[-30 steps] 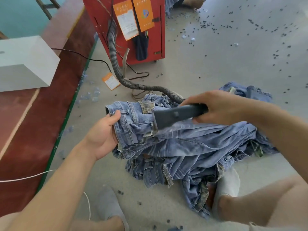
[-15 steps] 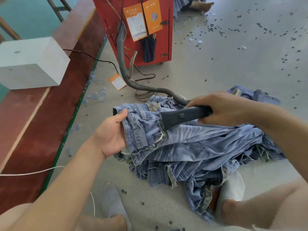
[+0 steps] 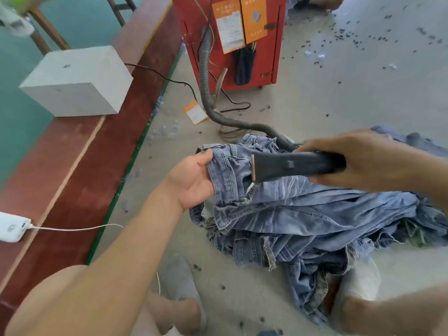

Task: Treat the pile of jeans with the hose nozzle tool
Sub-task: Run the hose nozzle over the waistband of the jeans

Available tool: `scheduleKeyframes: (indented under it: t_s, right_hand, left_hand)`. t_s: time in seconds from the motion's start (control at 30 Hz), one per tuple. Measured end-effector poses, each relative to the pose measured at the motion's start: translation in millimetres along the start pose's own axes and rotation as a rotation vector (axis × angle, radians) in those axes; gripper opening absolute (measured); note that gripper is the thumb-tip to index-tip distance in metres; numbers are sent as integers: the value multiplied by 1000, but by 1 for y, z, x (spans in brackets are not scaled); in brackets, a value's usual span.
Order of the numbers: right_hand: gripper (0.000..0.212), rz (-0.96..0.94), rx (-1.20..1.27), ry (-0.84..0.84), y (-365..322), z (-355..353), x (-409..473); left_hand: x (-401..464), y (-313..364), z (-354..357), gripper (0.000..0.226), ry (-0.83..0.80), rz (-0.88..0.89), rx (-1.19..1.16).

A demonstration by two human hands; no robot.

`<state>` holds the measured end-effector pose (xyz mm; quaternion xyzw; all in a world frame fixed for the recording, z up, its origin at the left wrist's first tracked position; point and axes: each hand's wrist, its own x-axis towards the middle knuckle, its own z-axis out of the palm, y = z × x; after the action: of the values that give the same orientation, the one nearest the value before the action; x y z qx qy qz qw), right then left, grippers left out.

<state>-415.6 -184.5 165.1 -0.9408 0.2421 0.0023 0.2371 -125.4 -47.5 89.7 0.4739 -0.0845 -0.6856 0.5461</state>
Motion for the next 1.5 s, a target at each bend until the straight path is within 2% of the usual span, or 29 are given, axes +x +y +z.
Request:
scheduleKeyframes:
  t_s: [0.1,0.17,0.23,0.33,0.4,0.5,0.63,0.77,0.87,1.0,1.17,1.33,1.4,1.5]
  right_hand:
    - [51,-61,-21,-80,-9,13,4]
    - [51,-74,-28,-91,-9,15,3]
    - [50,-73,-8,-94,-6,13,0]
    - [50,-84,29,-50,1,8,-8]
    - [51,-75,31,-31,4,4,-12]
    - [54,-45,14,-36,9,1,-15]
    - [52,-52,32,-97,15,7,-16]
    - [51,24,-27,-189,22,18,-12]
    - [47,27,-144,-218,11,31,-4]
    - [46,-78,-221,-131,-1,54,4]
    - [50,-102,-39,8,-2,47,2]
    - [51,11,-205,-72,13,36,-1]
    - [50,-20,-199,-97,3,44,0]
    - [57,-131,-58,-72,-12,56,5]
  left_hand:
    - [1,1,3,56,-32,-26,63]
    - [-2,1,6,62,-90,-59,86]
    - [-4,-3,6,60,-127,-73,154]
    - [1,-14,0,41,11,-51,411]
    - [4,-19,-7,30,100,-64,438]
    - [4,-19,-14,34,124,-57,473]
    - [4,-18,-18,54,-17,-141,356]
    - [8,-18,-13,63,32,-139,253]
    - [10,-18,-13,71,2,-154,178]
    - [13,-12,-11,70,-39,-179,115]
    - [11,-10,-7,69,-123,-225,23]
    - [9,-7,0,69,-156,-224,8]
    - [9,-8,2,70,-162,-220,8]
    - [8,-6,5,71,-141,-216,15]
